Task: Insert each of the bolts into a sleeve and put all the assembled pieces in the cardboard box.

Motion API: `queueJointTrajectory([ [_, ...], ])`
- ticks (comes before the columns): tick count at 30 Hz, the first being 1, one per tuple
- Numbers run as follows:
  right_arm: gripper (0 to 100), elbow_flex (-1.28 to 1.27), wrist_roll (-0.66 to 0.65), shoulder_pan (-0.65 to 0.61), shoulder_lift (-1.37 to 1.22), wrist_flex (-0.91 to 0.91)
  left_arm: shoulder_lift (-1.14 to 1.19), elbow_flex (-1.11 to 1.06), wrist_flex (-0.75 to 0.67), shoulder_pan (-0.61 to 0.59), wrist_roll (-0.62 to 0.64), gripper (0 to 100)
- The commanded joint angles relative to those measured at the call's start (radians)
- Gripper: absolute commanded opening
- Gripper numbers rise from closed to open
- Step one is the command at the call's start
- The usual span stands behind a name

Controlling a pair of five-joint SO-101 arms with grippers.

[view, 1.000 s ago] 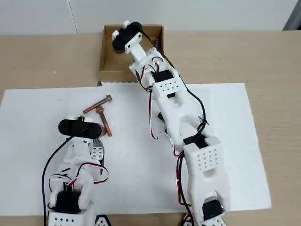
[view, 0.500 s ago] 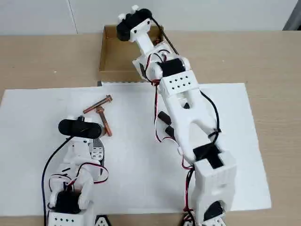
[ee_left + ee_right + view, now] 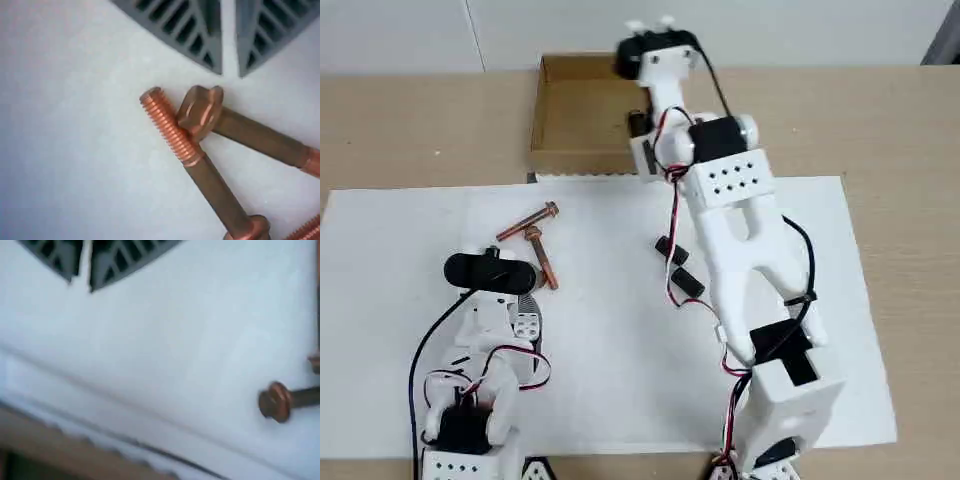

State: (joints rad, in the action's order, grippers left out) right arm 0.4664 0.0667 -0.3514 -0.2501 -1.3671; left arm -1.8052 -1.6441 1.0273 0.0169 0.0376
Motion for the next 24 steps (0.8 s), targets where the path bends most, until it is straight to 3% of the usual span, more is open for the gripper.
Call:
queueJointTrajectory([
  [1,0.8,0.051,0.086,0.033,0.051,-0.07,-0.011,0.005,-0.003,0.0,-0.003,1],
  [16,1.3,0.049,0.255,0.074,-0.071,-0.179,-0.011,0.005,-0.003,-0.002,-0.003,1],
  [21,13.3,0.049,0.281,0.104,-0.117,-0.177,-0.011,0.005,-0.003,-0.002,-0.003,1],
  [24,13.9,0.049,0.279,0.104,-0.14,-0.176,-0.011,0.005,-0.003,-0.002,-0.003,1],
])
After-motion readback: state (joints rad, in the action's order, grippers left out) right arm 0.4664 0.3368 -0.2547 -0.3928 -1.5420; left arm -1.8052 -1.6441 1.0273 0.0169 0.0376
